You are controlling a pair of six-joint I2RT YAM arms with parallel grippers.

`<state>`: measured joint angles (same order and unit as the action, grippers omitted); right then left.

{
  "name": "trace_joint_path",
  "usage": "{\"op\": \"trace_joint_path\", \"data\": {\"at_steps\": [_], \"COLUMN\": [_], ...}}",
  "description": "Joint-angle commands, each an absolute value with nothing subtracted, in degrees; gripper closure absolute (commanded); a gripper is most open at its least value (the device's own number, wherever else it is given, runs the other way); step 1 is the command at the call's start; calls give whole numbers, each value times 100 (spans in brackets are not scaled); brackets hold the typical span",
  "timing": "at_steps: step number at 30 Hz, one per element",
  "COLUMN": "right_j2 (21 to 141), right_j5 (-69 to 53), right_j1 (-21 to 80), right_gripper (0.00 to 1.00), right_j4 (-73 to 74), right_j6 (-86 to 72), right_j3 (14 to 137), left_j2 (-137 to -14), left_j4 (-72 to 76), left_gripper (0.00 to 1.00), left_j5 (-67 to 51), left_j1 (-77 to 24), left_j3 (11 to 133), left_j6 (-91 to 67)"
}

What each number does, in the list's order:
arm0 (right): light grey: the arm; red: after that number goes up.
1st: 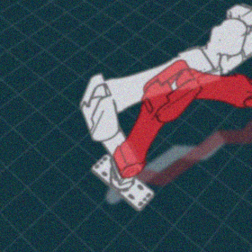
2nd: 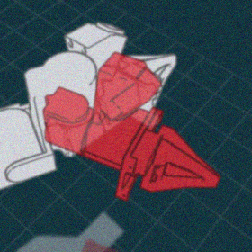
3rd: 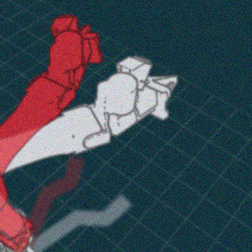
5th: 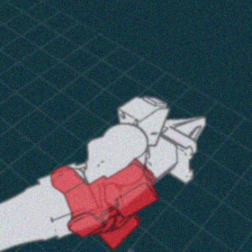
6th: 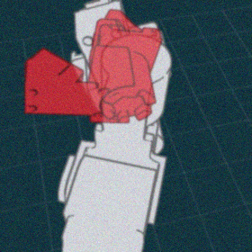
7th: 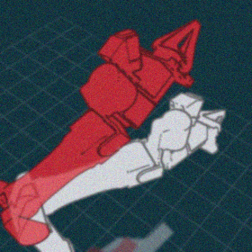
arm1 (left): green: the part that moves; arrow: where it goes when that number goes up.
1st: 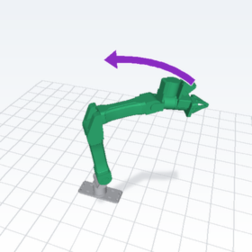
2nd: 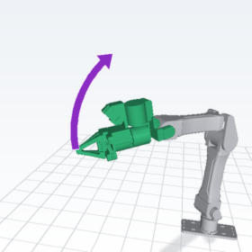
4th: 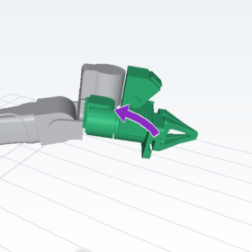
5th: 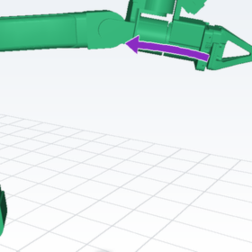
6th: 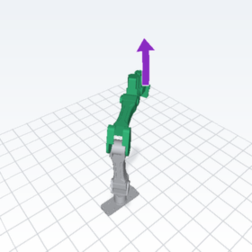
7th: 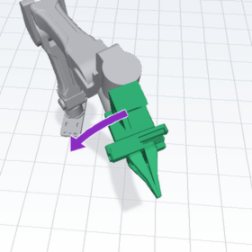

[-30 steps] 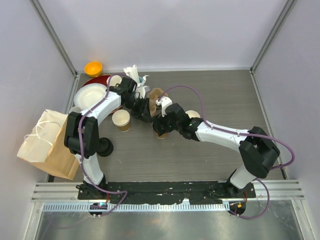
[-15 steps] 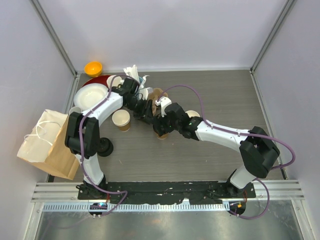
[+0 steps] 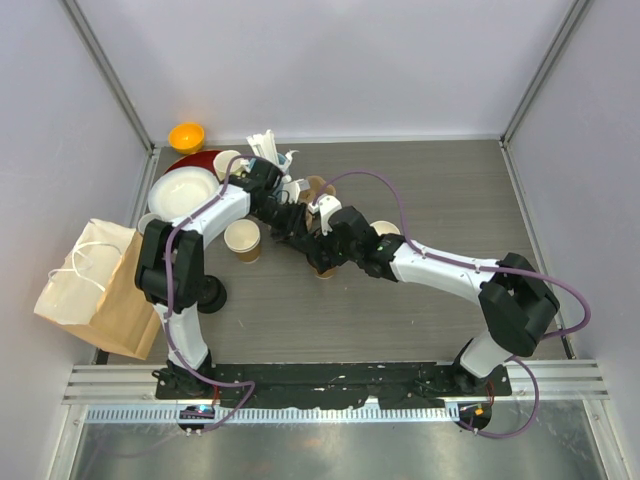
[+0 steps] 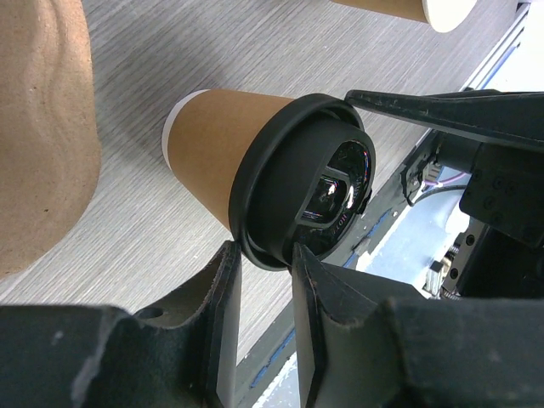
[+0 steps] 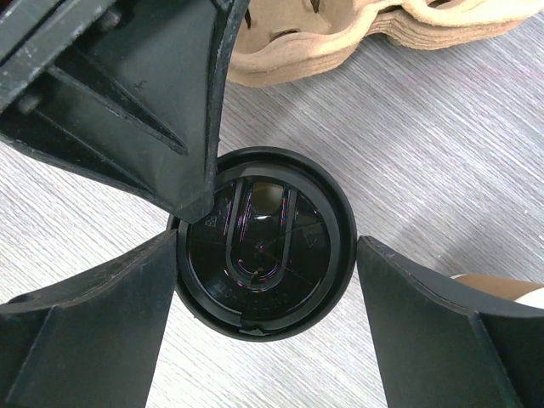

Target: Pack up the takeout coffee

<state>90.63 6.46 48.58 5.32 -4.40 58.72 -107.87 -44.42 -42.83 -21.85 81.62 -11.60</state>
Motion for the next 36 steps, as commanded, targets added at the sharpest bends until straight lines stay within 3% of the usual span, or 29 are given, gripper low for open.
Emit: {"op": "trace_joint_path", "data": {"at_steps": [1, 36], "right_j2": [8851, 8253], "right_j5": [738, 773], "right_j1": [4887, 4895], "right_gripper": [14, 13], "right_j4": [62, -1283], "right_j6": [-369, -316], "right_j3": [5863, 5080], "left_j2": [-10890, -10688], "left_j4": [-4474, -4447], "left_gripper": [75, 79], "left_j5": [-3850, -3674], "left_j1": [-2268, -2347], "left_j3": [8086, 8174], "left_j6": [-985, -861]}}
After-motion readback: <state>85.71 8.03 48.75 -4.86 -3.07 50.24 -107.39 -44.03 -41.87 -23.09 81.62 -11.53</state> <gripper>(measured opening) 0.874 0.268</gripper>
